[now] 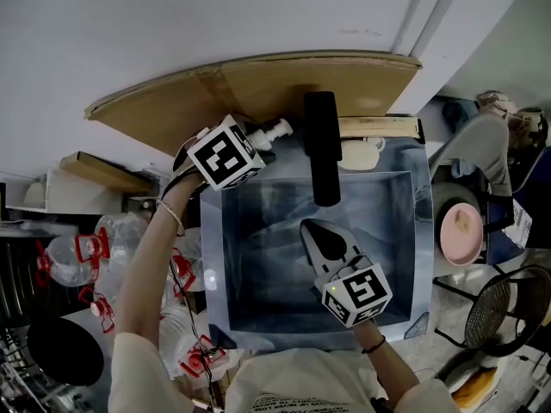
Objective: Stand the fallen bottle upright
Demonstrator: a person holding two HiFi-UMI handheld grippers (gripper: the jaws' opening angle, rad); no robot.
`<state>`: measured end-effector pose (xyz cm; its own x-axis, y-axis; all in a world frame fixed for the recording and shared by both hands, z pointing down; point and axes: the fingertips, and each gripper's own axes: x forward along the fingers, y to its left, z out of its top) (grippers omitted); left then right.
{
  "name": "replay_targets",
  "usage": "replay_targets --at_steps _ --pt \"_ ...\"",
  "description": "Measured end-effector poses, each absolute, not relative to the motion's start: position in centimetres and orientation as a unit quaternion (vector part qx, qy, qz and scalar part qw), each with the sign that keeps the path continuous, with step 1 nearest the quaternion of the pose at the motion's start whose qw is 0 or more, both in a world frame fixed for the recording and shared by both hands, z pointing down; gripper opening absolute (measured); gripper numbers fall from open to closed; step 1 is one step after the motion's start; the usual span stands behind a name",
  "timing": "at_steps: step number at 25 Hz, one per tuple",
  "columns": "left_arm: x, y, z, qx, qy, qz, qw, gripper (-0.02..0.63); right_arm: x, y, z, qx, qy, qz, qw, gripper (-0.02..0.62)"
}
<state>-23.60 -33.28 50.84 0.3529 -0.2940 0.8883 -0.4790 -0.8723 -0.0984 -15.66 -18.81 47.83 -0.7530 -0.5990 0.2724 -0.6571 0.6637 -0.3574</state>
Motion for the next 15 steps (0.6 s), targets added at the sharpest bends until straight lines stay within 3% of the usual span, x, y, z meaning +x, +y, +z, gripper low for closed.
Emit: replay_targets --at_steps 15 --pt "-23.4 -33.6 46.7 0.843 -0.293 0.448 0.059 0.264 -15.6 -18.0 47.1 0.346 -0.912 0.210 0.065 0.005"
